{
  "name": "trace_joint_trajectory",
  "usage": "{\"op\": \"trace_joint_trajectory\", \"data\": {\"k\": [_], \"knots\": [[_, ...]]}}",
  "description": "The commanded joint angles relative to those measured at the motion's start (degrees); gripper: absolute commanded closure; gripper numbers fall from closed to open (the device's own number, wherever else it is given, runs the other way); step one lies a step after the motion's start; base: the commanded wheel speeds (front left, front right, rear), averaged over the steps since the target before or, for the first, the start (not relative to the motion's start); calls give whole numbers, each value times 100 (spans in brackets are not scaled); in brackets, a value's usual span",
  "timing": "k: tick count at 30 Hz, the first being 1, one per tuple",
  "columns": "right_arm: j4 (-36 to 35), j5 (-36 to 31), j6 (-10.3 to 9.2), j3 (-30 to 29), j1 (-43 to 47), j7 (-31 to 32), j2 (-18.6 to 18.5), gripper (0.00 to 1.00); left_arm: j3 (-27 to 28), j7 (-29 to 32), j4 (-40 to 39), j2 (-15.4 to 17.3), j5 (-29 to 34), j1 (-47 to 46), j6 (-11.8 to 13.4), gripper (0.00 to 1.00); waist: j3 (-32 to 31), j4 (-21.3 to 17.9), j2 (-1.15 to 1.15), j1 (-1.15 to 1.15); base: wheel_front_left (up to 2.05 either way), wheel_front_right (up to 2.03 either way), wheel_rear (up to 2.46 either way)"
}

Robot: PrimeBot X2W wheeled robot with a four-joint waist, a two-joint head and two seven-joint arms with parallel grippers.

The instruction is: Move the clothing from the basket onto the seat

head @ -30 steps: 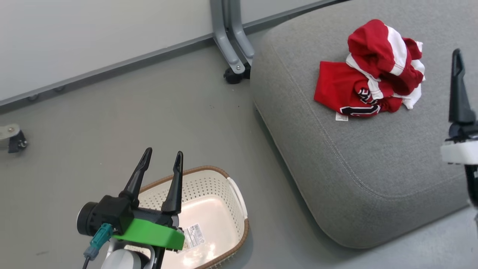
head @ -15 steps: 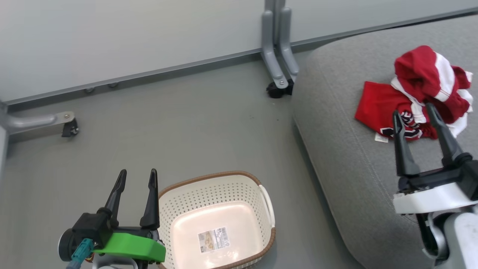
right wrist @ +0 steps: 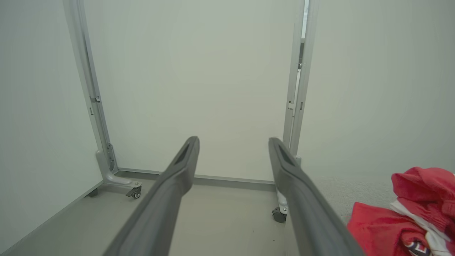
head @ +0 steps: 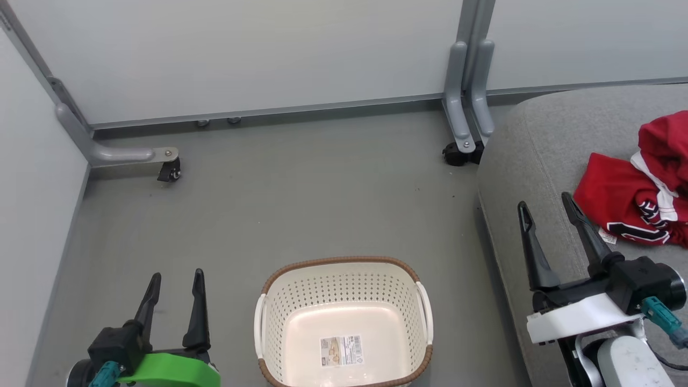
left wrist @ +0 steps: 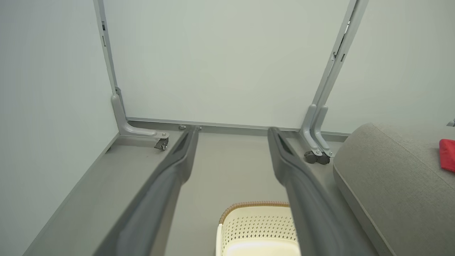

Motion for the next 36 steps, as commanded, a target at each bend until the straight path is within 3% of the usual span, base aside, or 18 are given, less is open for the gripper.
{"op": "trace_joint_trajectory", "data": {"k": [1, 15, 18, 36], "knots": [[39, -37, -11, 10, 109, -17, 22, 0, 46, 0, -3, 6, -30, 72, -15, 0, -89, 105, 0, 0, 0, 0, 0], [551, 17, -11, 2, 175, -17, 70, 0, 186, 0, -90, 7, -116, 142, -15, 0, -75, 98, 0, 0, 0, 0, 0], [610, 39, -11, 8, 151, -17, 77, 0, 50, 0, 32, 4, -415, 173, -15, 0, -75, 84, 0, 0, 0, 0, 0], [782, 105, -11, 13, 122, -17, 66, 0, 76, 0, 59, 13, -400, 166, -15, 0, -76, -15, 0, 0, 0, 0, 0]]}}
